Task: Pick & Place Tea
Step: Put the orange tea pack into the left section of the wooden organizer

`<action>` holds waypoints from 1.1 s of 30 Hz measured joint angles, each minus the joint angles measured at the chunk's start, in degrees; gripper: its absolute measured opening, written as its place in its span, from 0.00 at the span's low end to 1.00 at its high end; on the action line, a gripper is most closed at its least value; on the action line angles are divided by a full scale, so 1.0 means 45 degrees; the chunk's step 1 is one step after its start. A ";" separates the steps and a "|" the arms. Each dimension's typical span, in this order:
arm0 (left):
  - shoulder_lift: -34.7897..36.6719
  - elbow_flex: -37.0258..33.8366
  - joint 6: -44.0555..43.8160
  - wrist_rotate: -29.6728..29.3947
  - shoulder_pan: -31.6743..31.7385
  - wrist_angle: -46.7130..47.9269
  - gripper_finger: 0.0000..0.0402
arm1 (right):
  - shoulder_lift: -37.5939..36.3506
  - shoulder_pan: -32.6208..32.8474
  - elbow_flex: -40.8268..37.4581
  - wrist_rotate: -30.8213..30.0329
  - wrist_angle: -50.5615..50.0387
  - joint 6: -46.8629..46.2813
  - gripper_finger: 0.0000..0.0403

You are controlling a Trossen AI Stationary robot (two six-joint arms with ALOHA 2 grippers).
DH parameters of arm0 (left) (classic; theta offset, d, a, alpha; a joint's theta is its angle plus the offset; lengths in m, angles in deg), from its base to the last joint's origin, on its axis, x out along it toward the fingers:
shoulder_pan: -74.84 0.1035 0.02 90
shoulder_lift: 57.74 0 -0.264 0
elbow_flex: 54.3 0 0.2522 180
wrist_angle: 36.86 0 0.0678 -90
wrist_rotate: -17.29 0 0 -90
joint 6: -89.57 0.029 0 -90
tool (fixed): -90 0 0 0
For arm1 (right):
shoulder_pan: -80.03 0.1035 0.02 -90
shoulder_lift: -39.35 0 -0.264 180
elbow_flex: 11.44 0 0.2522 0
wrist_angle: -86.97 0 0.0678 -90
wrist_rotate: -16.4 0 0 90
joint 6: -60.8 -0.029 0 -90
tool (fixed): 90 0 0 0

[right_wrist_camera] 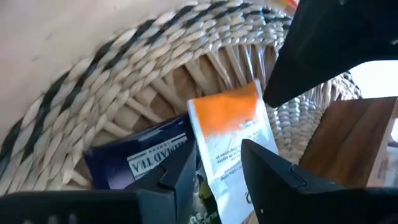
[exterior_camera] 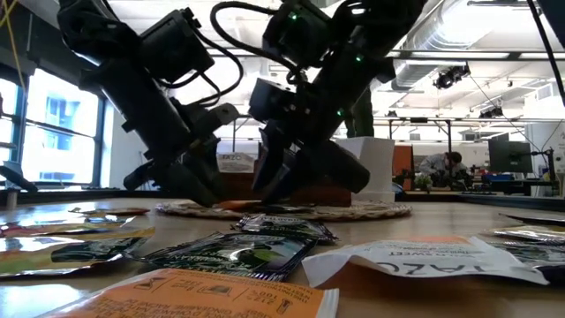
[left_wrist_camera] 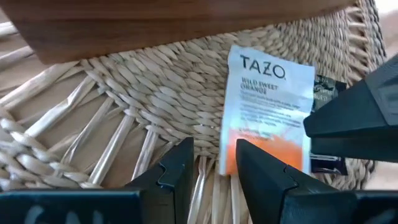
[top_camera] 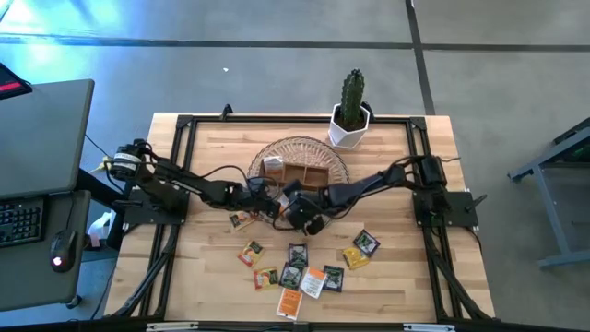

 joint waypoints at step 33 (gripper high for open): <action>-0.0015 0.0005 0.1779 0.1481 -0.0005 -0.1287 0.29 | 0.0010 -0.0057 0.0000 0.0396 -0.0466 0.0547 0.25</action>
